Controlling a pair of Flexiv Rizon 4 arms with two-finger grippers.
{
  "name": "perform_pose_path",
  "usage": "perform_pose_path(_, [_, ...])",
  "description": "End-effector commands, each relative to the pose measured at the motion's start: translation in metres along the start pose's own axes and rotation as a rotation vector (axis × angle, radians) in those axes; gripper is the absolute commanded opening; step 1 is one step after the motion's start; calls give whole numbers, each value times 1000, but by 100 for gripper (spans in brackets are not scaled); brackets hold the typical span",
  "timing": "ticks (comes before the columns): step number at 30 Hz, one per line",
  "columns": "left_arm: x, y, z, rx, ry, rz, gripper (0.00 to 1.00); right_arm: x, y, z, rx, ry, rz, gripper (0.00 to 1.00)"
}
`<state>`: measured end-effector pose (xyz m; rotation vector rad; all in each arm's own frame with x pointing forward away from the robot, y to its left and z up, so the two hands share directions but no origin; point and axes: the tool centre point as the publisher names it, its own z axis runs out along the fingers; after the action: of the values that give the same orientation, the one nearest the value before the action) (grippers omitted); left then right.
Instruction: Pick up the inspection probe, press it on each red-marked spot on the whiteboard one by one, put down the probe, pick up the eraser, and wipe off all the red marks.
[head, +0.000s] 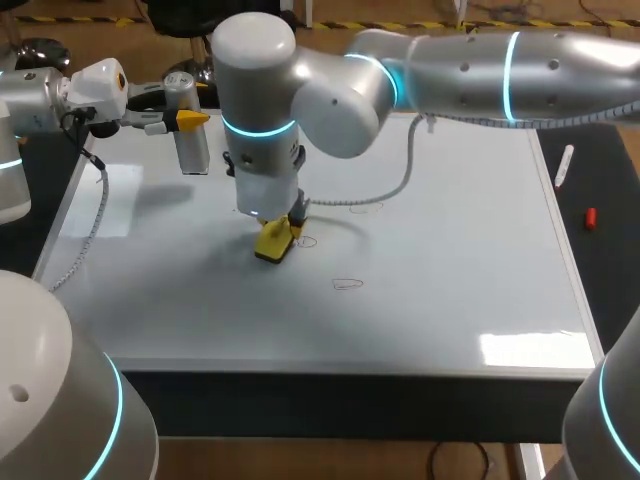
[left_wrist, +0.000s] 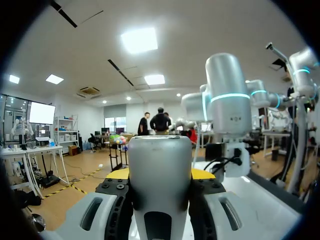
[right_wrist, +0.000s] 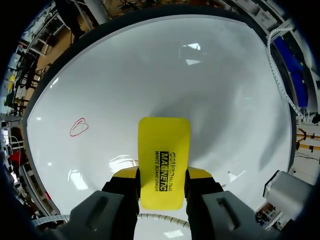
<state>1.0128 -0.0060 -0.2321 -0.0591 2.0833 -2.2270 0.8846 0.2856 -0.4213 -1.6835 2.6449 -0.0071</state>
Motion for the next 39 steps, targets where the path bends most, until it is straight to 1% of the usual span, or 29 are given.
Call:
perform_pose_path(1, [1, -2, 0, -2, -2, 1, 0, 9, -1, 1, 7, -2, 13, 0])
perform_pose_path(17, [1, -2, 0, -2, -2, 1, 0, 24, -3, 24, -32, 29, 37, 0])
perform_pose_path(27, [1, -2, 0, -2, -2, 1, 0, 53, -10, 35, -54, 47, 119, 0])
perform_pose_path(33, [1, -2, 0, -2, -2, 1, 0, 70, -14, 39, -55, 60, 143, 0])
perform_pose_path(39, [1, -2, 0, -2, -2, 1, 0, 78, -16, 40, -52, 75, 155, 0])
